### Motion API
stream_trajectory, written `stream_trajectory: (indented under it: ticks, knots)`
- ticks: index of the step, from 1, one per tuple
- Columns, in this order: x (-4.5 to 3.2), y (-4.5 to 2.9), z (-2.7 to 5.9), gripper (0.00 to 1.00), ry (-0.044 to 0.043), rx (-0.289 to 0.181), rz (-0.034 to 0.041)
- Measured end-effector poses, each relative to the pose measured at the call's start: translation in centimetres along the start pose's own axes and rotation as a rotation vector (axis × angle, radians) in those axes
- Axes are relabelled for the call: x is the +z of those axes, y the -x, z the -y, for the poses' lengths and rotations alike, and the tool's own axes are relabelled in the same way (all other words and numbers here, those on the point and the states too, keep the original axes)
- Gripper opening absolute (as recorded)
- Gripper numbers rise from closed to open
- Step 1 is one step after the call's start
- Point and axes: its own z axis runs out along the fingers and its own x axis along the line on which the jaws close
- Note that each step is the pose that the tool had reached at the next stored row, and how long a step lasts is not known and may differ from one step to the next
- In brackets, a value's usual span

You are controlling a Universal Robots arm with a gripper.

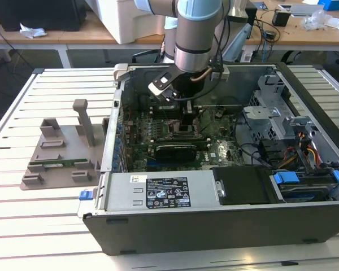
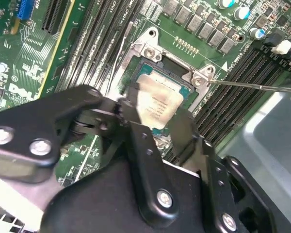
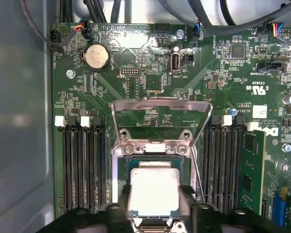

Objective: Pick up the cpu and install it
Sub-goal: 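Place the cpu into insertion slot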

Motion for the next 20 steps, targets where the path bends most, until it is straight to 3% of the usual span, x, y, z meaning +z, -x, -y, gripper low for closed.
stream_trajectory:
  ticks: [2,3,4,5,6,9,13,20]
  knots:
    - [-0.01,0.00,0.00,0.42,0.0000,0.000,0.0001]
    - [-0.01,0.00,0.00,0.30,-0.0001,0.000,0.0001]
    - [-0.01,0.00,0.00,0.30,0.0000,0.000,0.0002]
    - [-0.01,0.00,0.00,0.18,-0.0001,0.000,0.0002]
    - [-0.01,0.01,0.00,0.12,0.0000,0.000,0.0001]
    - [0.04,0.13,0.00,0.11,0.0000,0.000,0.0000]
    - [0.34,0.27,0.01,0.11,0.0002,-0.007,-0.0118]
    - [0.92,0.48,-0.27,0.11,-0.0007,-0.012,-0.0137]
